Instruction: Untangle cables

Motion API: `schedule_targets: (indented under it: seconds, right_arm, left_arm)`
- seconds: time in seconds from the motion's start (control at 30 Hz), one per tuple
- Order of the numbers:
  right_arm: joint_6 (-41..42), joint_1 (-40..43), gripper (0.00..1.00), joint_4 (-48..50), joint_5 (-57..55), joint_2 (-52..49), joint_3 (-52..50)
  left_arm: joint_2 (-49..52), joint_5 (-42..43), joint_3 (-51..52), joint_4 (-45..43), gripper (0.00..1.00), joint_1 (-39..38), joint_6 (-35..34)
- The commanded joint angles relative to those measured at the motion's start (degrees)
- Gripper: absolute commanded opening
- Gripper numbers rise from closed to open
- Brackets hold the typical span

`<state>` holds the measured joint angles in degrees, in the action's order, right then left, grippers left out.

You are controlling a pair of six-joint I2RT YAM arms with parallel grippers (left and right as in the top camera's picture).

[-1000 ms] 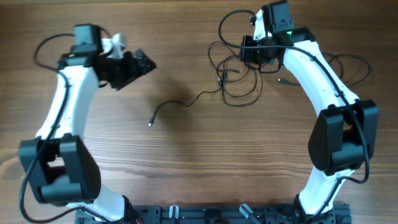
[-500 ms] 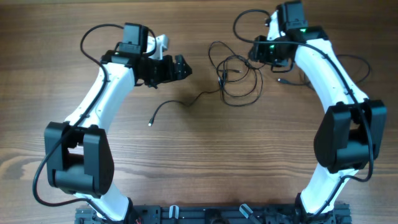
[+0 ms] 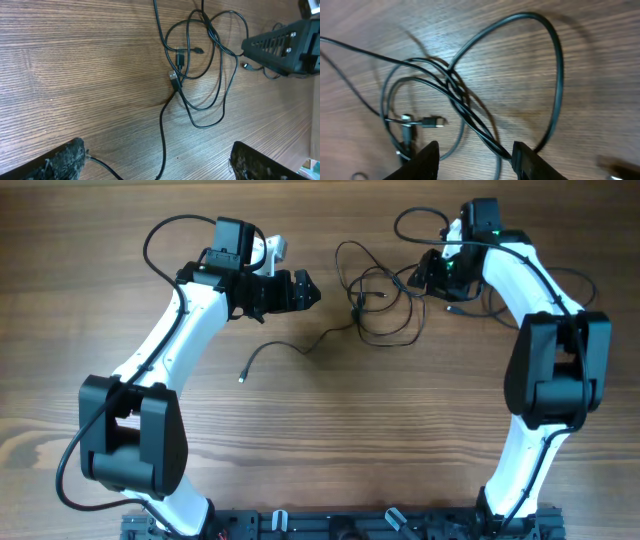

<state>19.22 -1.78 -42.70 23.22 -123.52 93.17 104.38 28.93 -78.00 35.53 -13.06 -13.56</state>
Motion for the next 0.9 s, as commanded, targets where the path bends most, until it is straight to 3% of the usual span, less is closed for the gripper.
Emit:
schedule_targets:
  seconds: [0.0, 0.23, 0.37, 0.43, 0.6, 0.87]
  right_arm:
    - [0.48, 0.24, 0.49, 0.92, 5.73, -0.90, -0.31]
    - [0.04, 1.33, 0.63, 2.05, 7.61, -0.90, -0.31]
    - [-4.72, 3.41, 0.67, 6.29, 27.12, -0.90, -0.31]
    - [-2.60, 5.27, 0.67, 9.66, 34.47, -0.90, -0.31]
    - [0.39, 8.55, 0.67, 10.38, 30.34, -0.90, -0.31]
    - [-0.07, 11.15, 0.71, 2.23, 18.56, -0.90, -0.31]
  left_arm:
    - [0.68, -0.55, 0.13, -0.70, 0.92, -0.35, 1.36]
    - [0.68, -0.55, 0.13, -0.42, 0.92, -0.35, 1.36]
    - [0.68, -0.55, 0.13, -0.44, 0.92, -0.33, 1.36]
    - [0.68, -0.55, 0.13, -0.44, 0.92, -0.33, 1.36]
    - [0.68, -0.55, 0.13, -0.39, 0.92, -0.35, 1.36]
    - [0.68, -0.55, 0.13, -0.90, 0.92, -0.33, 1.36]
